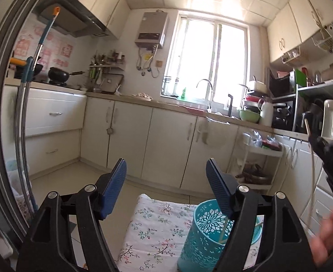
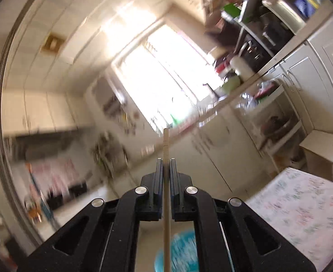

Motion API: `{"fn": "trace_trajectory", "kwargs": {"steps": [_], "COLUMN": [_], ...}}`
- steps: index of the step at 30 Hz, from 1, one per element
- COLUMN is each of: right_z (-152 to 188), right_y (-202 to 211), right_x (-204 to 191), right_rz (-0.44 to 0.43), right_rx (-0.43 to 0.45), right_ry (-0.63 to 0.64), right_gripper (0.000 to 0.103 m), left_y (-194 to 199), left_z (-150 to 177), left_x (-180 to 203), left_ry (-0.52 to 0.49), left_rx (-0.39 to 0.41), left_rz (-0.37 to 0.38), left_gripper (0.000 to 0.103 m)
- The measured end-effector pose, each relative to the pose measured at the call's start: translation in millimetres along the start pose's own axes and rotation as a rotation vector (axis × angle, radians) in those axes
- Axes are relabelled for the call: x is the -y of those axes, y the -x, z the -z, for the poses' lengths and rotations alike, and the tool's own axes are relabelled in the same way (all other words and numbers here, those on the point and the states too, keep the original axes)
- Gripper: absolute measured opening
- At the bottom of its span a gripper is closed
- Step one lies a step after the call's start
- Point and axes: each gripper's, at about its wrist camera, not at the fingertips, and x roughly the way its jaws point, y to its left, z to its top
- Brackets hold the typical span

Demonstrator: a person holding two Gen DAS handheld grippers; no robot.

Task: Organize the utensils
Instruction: 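Carry the stick with the right tool over the basket and release it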

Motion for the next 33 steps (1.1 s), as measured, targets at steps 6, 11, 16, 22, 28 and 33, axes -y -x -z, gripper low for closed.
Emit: {"fn": "trace_trajectory", "kwargs": {"steps": [6, 11, 16, 22, 28, 33], "right_z": [28, 52, 70, 84, 102, 121], "right_y": [-55, -57, -41, -13, 25, 52], "right_x": [21, 29, 28, 26, 29, 32], "right_rz": [0.021, 0.048, 0.051, 0.080, 0.167, 0.210], "right_rx": [-0.023, -0.133, -0.256, -0.369, -0.500, -0.601], "right_ry": [-0.040, 0.012, 0.125, 0.256, 0.390, 0.463], "right_gripper": [0.007, 0.008, 0.009, 0.022, 0.028, 0.036], "left_y": [-5, -11, -16, -17, -6, 14], "left_z": [1, 2, 6, 15, 30, 38], "left_x": [-2, -3, -3, 6, 11, 21], "left_ry": [0.005, 0.017, 0.010, -0.075, -0.147, -0.197], "left_rx": [-0.015, -0.039, -0.073, -0.126, -0.188, -0.204], "left_rz": [-0.002, 0.007, 0.009, 0.006, 0.024, 0.047], "left_gripper": [0.069, 0.069, 0.070, 0.075, 0.078, 0.079]}}
